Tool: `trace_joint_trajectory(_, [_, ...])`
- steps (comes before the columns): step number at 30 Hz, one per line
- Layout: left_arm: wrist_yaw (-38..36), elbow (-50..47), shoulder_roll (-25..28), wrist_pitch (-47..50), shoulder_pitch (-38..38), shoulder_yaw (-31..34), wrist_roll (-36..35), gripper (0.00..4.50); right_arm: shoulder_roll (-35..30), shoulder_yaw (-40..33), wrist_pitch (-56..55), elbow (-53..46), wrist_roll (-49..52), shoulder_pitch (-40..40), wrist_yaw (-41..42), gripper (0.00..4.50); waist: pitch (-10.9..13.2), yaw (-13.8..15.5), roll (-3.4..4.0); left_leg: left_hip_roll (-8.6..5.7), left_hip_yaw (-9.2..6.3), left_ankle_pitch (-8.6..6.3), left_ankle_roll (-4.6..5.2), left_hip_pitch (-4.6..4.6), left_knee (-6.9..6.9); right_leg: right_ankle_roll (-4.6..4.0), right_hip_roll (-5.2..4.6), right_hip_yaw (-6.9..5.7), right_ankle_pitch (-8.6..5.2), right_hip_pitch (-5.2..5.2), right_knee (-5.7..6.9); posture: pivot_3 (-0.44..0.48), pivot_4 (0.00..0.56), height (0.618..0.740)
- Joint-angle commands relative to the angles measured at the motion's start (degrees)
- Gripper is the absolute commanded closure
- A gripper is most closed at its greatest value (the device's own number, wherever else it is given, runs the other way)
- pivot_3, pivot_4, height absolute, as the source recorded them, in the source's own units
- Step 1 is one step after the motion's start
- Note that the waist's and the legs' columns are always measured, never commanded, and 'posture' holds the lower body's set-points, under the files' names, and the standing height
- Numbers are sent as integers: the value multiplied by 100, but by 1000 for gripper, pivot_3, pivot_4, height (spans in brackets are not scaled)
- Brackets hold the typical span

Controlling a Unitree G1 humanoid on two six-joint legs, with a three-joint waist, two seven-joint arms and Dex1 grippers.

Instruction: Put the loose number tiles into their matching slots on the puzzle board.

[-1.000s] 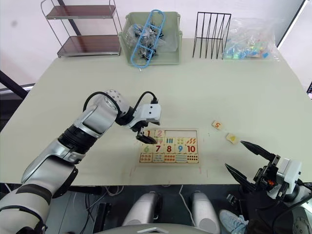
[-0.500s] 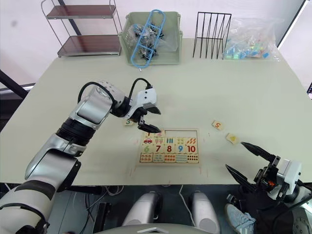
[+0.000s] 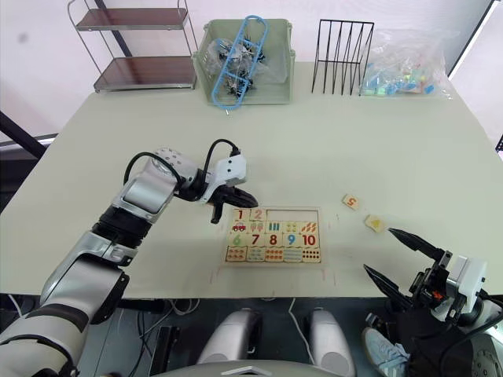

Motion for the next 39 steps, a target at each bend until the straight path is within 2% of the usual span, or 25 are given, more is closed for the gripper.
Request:
trace_joint_trajectory(1, [6, -24, -10, -295, 53, 152, -103, 4455, -39, -60, -19, -180, 75, -5, -40, 0, 0, 0, 0, 0, 0, 0, 0, 0, 0, 0, 0, 0, 0, 0, 0, 0, 150, 739])
trace_joint_trajectory(16, [-38, -72, 90, -714, 421, 84, -73, 4455, -56, -78, -2, -181, 82, 4, -52, 0, -3, -2, 1, 0, 1, 0, 0, 3, 0, 0, 0, 0, 0, 1, 1, 0, 150, 739])
trace_joint_trajectory(25, [-46, -156, 54, -608, 535, 164, -192, 4455, -42, -70, -26, -138, 81, -4, -29, 0, -4, -3, 2, 0, 2, 0, 0, 5, 0, 0, 0, 1, 0, 2, 2, 0, 150, 739])
trace_joint_trajectory(31, [-102, -591, 47, -211, 726, 525, -720, 4455, 4, -68, -31, -57, 110, -39, -32, 0, -4, -2, 2, 1, 1, 0, 0, 4, 0, 0, -1, 1, 0, 2, 2, 0, 150, 739])
trace_joint_trajectory(39, [442, -1604, 191, 536, 1419, 1632, -1715, 4455, 10, 20, 36, 98, 112, -259, -35, 0, -4, -7, 2, 7, -6, 0, 0, 8, 0, -1, -5, 4, 0, 1, 4, 0, 150, 739])
